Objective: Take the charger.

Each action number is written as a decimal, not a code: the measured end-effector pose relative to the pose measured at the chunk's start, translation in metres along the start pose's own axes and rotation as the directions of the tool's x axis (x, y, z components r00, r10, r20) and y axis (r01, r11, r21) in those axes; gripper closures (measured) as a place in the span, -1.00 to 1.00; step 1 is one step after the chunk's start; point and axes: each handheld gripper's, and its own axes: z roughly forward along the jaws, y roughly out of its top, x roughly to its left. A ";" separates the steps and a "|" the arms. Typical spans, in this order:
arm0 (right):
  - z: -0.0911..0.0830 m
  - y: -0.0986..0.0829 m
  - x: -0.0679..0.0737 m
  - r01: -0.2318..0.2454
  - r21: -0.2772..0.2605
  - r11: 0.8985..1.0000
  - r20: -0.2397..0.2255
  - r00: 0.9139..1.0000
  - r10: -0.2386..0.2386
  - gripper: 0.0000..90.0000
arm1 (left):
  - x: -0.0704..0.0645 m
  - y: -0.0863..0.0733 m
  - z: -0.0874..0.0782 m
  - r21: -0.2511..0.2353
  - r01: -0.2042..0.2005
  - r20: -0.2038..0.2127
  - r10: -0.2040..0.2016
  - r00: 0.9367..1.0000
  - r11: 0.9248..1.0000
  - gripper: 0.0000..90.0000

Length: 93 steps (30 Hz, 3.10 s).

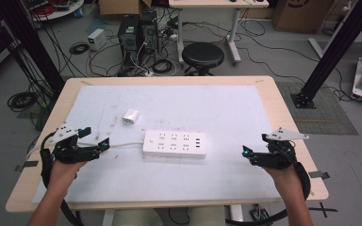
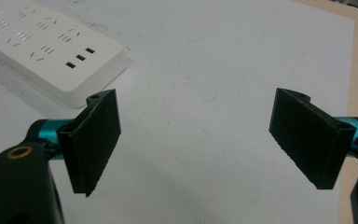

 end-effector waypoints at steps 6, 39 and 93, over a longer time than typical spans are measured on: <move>-0.001 0.000 0.001 -0.003 -0.004 1.000 0.000 1.000 0.003 -0.63 | -0.001 0.007 0.003 0.019 0.016 -0.025 -0.016 1.000 1.000 -0.71; 0.021 0.010 -0.004 -0.013 0.030 0.999 -0.004 1.000 0.013 -0.63 | 0.015 0.084 0.127 0.136 0.060 -0.110 -0.045 0.993 0.989 -0.71; 0.035 0.004 -0.006 -0.028 0.068 0.997 -0.018 0.999 0.029 -0.63 | 0.031 0.028 0.197 0.389 0.084 -0.120 -0.040 0.992 0.917 -0.13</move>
